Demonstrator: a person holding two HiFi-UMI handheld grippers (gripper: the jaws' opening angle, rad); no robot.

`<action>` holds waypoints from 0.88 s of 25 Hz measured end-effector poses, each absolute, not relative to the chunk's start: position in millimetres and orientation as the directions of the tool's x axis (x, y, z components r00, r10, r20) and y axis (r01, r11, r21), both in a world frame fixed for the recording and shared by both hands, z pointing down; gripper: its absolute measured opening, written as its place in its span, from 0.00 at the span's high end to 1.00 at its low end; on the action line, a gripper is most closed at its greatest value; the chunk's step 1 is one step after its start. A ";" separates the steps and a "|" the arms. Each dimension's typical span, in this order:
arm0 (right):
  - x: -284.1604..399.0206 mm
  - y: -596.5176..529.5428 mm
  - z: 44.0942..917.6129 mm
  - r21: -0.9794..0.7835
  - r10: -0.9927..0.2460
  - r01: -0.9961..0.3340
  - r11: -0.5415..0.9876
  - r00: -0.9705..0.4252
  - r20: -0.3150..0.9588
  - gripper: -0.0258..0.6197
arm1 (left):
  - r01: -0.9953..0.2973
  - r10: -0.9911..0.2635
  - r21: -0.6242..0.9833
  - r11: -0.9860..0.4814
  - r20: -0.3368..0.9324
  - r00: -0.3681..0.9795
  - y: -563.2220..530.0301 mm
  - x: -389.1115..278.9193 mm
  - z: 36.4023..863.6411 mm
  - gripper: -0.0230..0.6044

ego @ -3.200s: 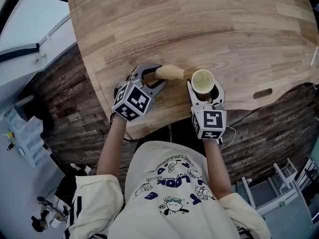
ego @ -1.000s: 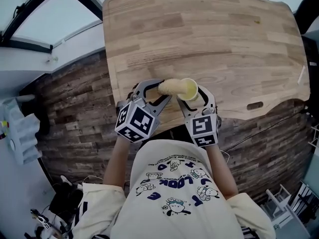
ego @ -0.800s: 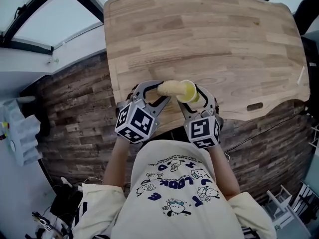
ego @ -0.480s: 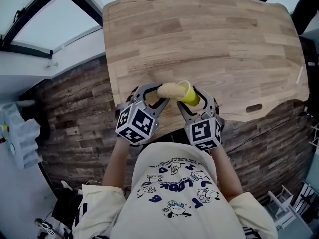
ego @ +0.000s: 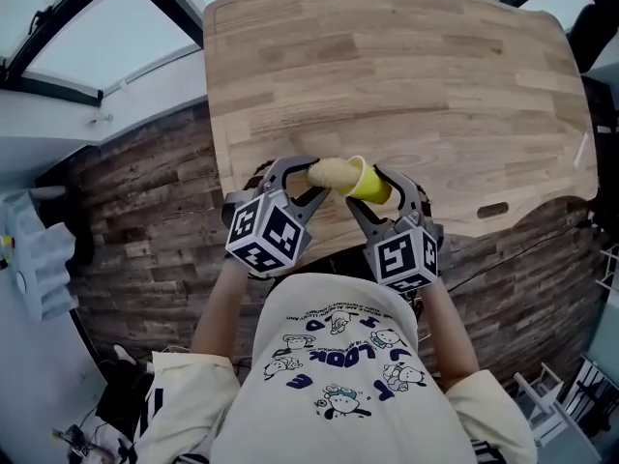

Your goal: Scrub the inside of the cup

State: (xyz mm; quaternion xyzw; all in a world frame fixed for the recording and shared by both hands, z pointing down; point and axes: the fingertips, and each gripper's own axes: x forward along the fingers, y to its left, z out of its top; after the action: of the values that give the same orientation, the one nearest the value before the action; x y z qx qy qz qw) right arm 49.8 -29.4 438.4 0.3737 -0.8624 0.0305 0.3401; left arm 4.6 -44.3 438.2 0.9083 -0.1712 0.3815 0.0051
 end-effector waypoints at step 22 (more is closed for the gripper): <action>37.7 -20.7 435.4 -0.045 -0.422 -0.580 0.813 -0.642 0.640 0.54 | -0.045 -0.434 -0.497 -0.867 0.706 0.560 -35.5 16.6 430.7 0.66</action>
State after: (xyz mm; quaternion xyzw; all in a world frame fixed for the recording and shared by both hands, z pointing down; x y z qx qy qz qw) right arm 37.7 -20.7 435.4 0.2792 -0.8975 0.1239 0.3181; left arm 16.6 -35.5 430.7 0.8561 -0.1398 0.4477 -0.2170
